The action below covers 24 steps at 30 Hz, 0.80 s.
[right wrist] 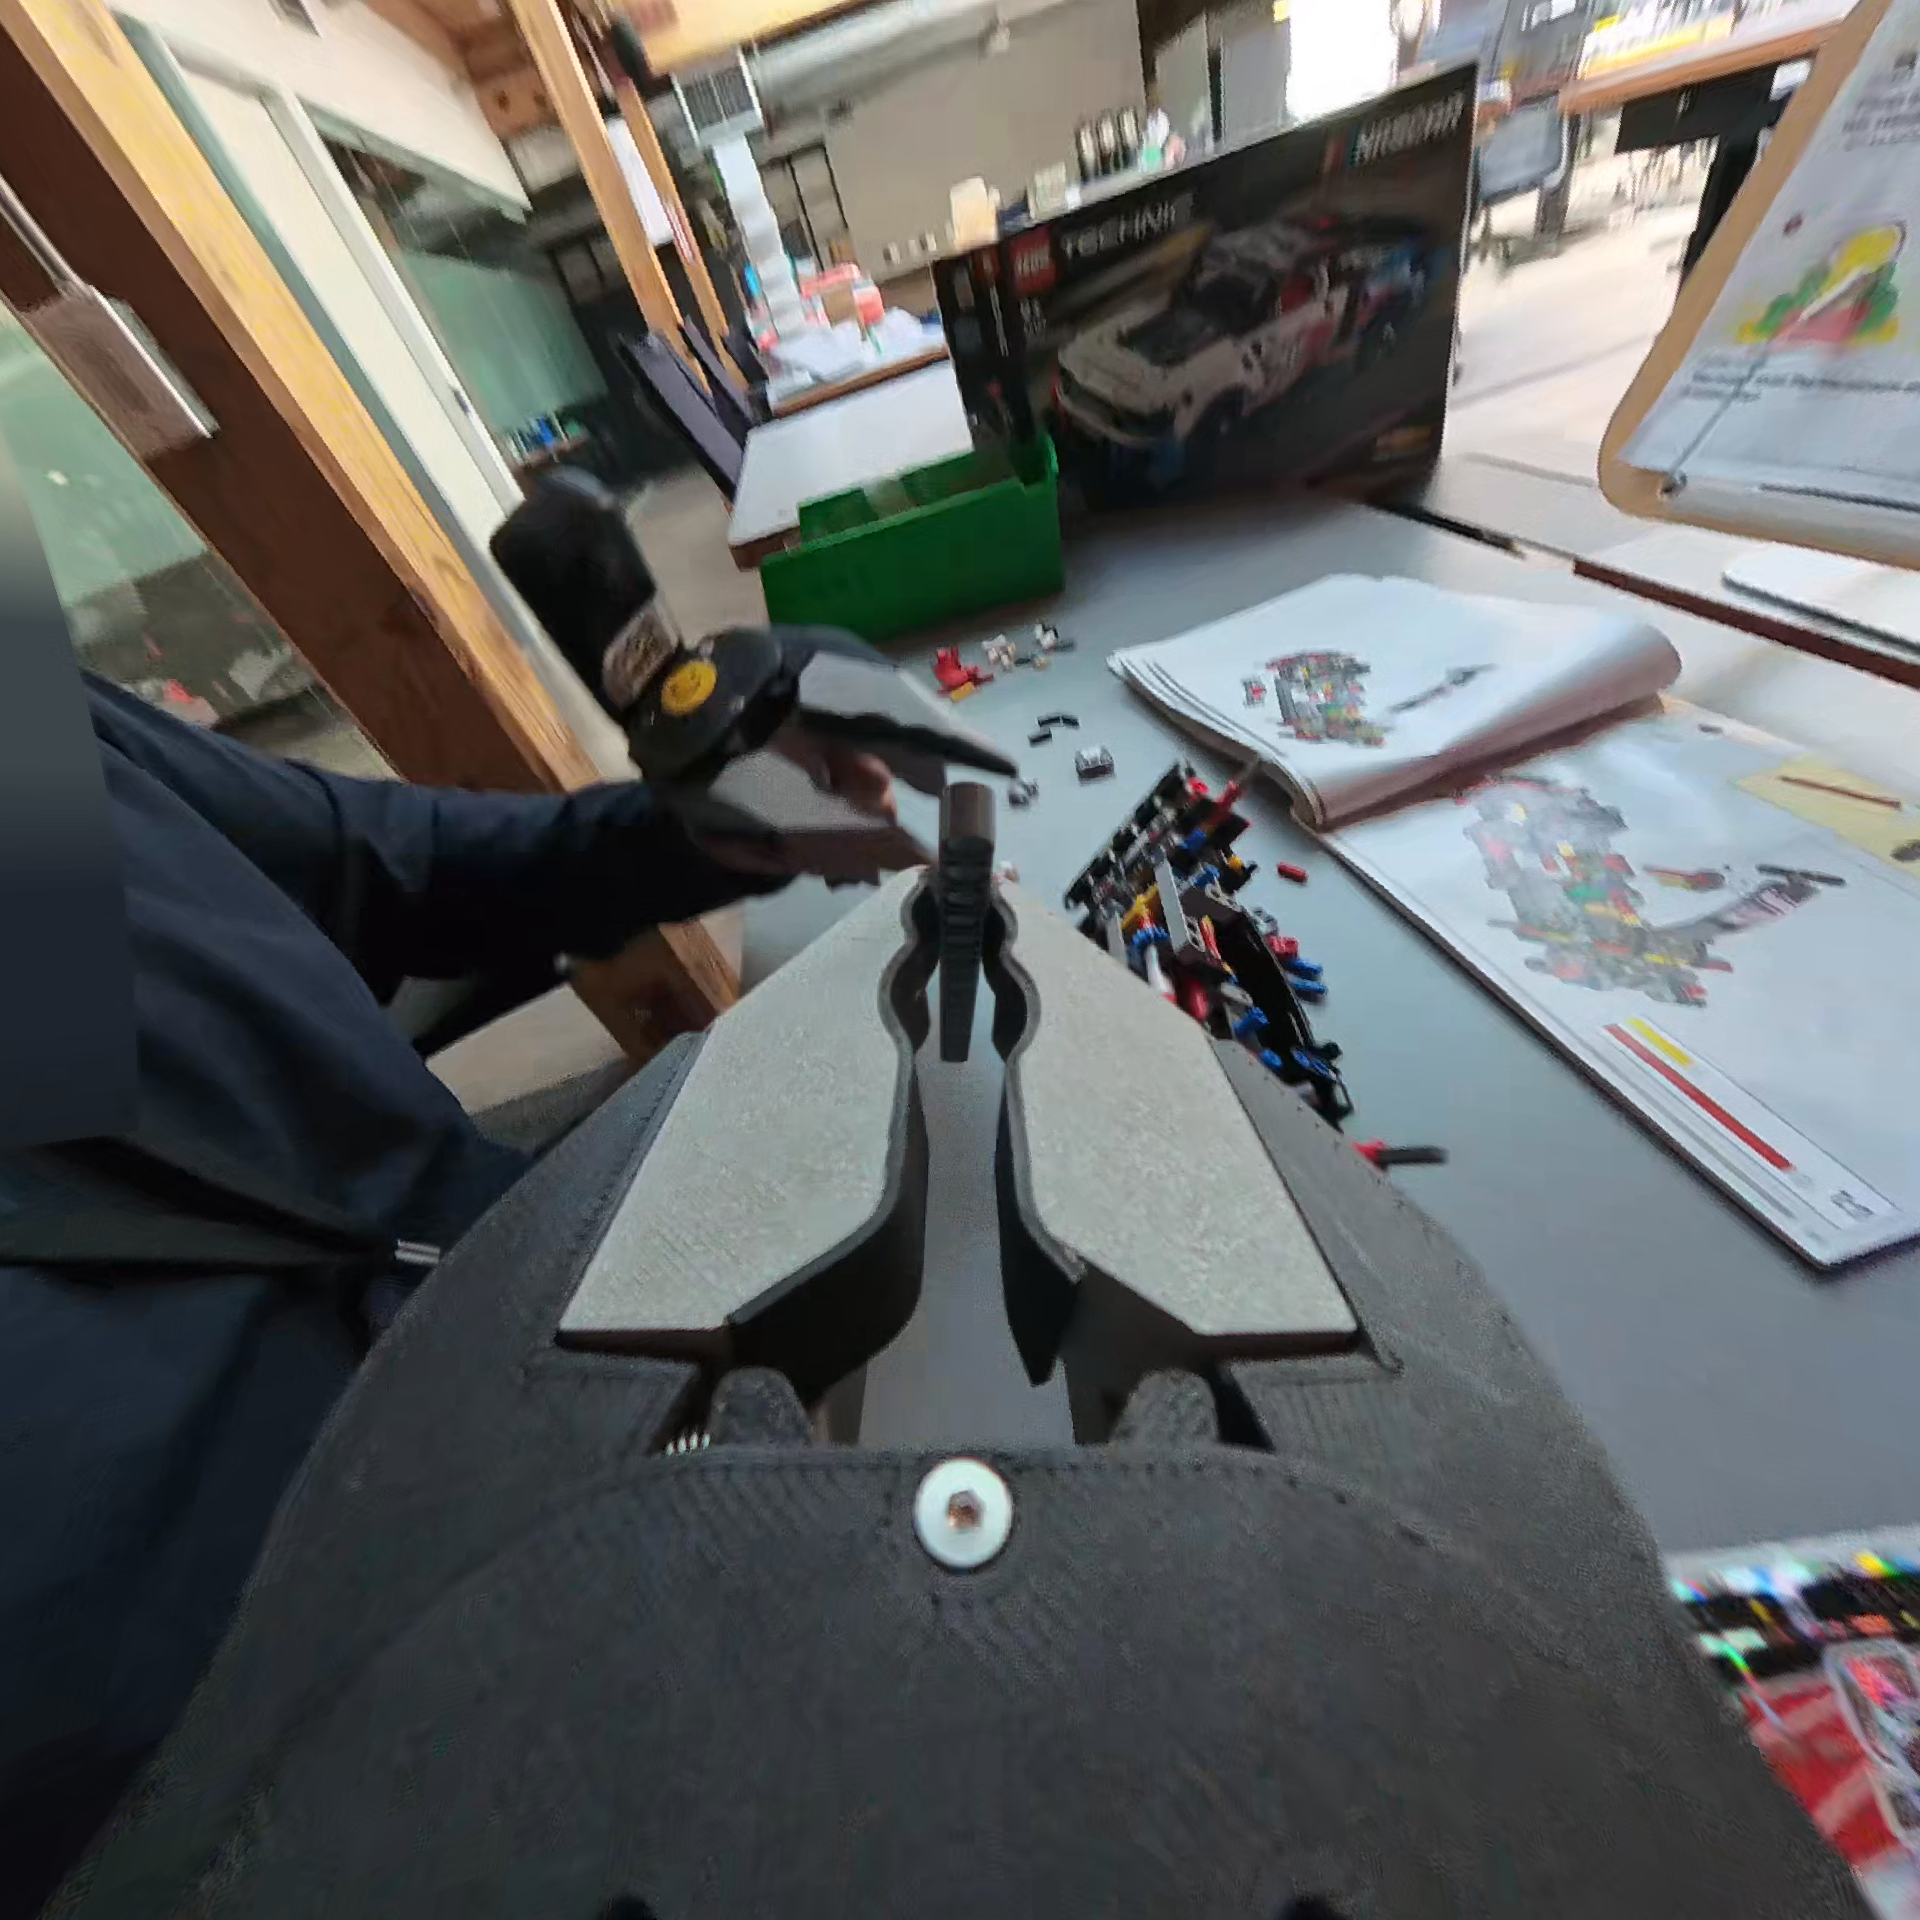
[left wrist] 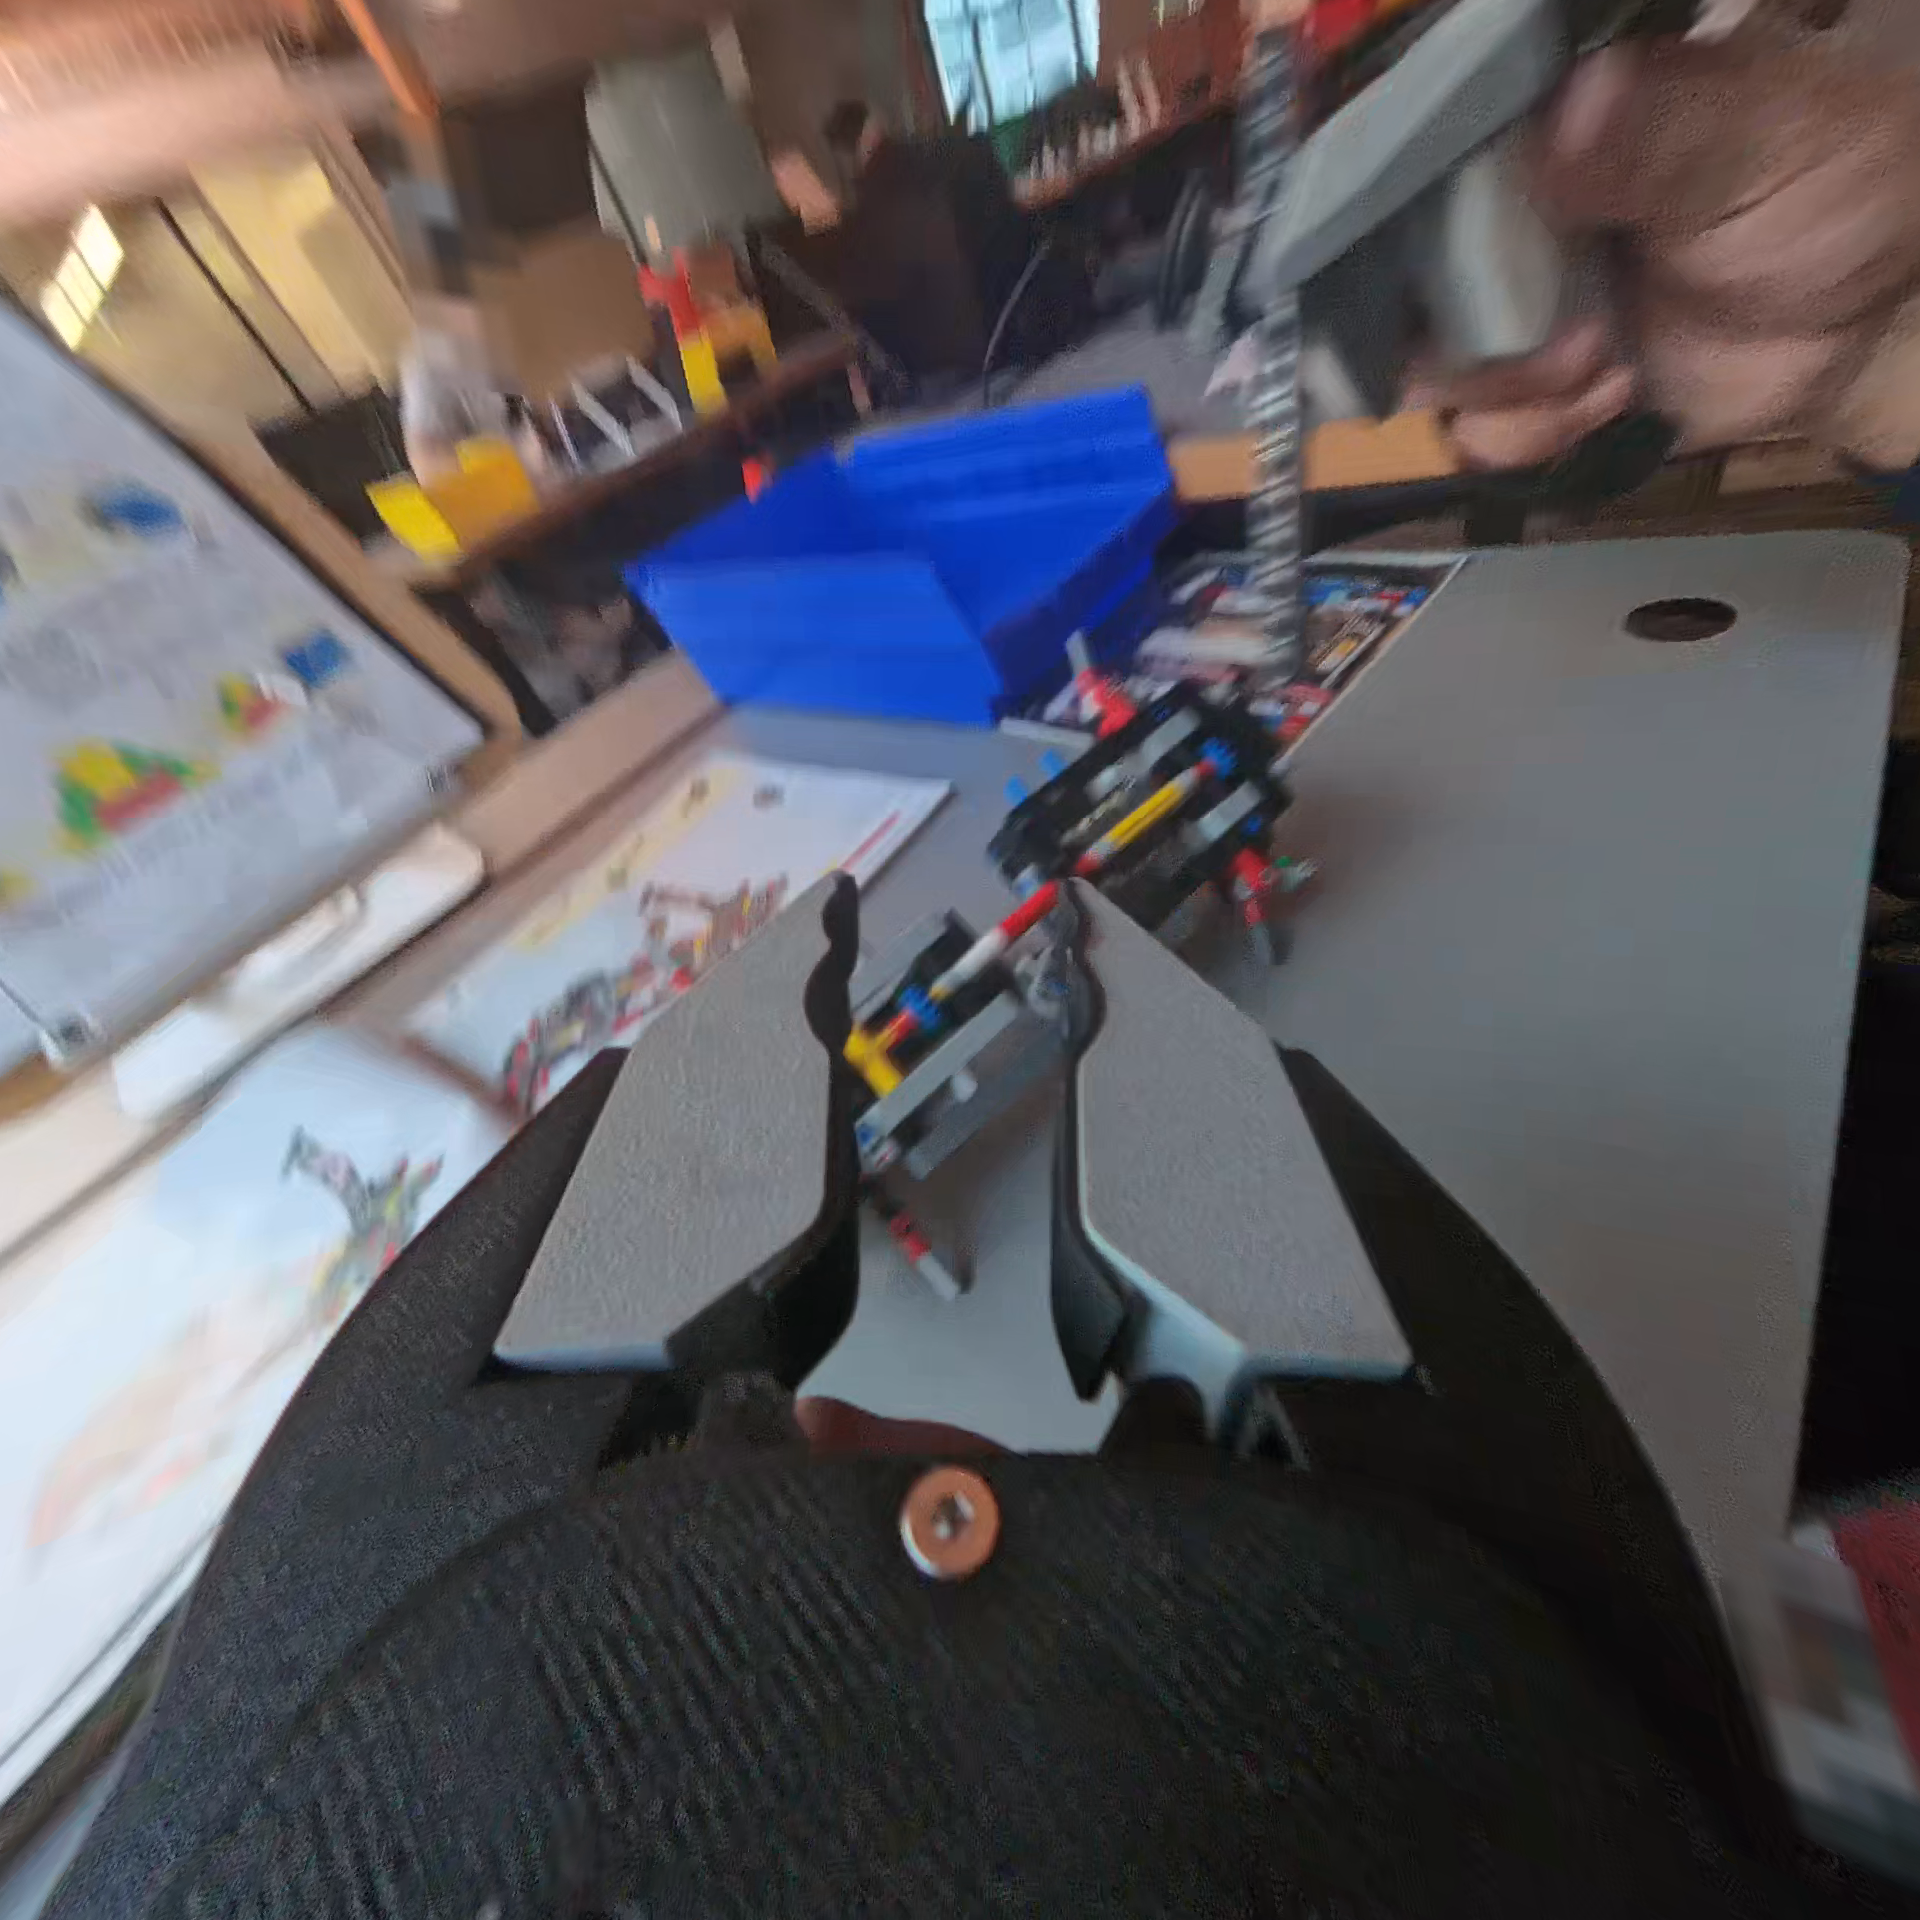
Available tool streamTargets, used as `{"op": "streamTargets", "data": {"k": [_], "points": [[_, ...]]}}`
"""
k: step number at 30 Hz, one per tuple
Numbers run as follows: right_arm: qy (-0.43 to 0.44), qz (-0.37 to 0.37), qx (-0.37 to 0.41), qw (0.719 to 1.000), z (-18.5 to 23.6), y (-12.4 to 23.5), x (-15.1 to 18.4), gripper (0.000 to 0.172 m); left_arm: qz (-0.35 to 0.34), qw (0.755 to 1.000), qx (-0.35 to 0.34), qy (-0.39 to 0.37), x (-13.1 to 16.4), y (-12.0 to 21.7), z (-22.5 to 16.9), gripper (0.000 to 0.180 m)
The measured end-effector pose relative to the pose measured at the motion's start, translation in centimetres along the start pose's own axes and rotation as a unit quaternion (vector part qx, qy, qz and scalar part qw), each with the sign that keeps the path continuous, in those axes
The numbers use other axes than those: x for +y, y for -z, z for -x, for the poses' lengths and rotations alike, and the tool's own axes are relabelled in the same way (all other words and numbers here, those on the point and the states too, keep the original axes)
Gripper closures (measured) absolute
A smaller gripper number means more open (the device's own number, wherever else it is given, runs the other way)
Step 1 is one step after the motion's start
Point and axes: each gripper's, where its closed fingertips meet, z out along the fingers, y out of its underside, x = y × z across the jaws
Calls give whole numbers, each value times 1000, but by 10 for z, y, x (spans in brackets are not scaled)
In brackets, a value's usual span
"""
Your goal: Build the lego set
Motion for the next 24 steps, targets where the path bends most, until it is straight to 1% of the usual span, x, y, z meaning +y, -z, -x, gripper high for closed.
{"op": "streamTargets", "data": {"k": [1, 2, 3, 4, 6, 7, 9, 10, 12, 14, 16, 21, 24], "points": [[-1, 28, 9, 1000, -5, 3, 3, 167, 25, 999, 6, 32, 10, 2, 18, 143], [-4, 61, 15, 998, -11, 5, 7, 167, 36, 997, 15, 60, 15, 4, 33, 147], [-8, 102, 19, 995, -16, 6, 13, 167, 39, 995, 41, 83, 15, 5, 38, 153], [-10, 150, 21, 988, -21, 6, 19, 167, 41, 992, 74, 95, 11, 6, 38, 155], [2, 244, 10, 970, -24, 2, 28, 167, 45, 989, 99, 96, -2, 2, 41, 156], [10, 277, -4, 961, -23, -3, 29, 167, 55, 985, 125, 108, -8, -2, 38, 155], [11, 337, -45, 940, -14, -16, 33, 167, 57, 957, 230, 166, -29, -9, 16, 151], [16, 364, -56, 930, -12, -23, 38, 167, 42, 946, 259, 191, -43, -15, 10, 154], [24, 415, -67, 907, -10, -33, 51, 167, 38, 936, 286, 202, -56, -25, 1, 158], [24, 436, -81, 896, -6, -42, 58, 167, 59, 936, 290, 191, -53, -33, -6, 157], [20, 441, -86, 893, -4, -48, 62, 167, 75, 931, 304, 187, -49, -36, -16, 160], [19, 456, -86, 885, -5, -52, 68, 167, 75, 923, 323, 193, -46, -38, -30, 172], [22, 460, -81, 884, -7, -53, 69, 167, 66, 927, 317, 191, -47, -39, -31, 175]]}}
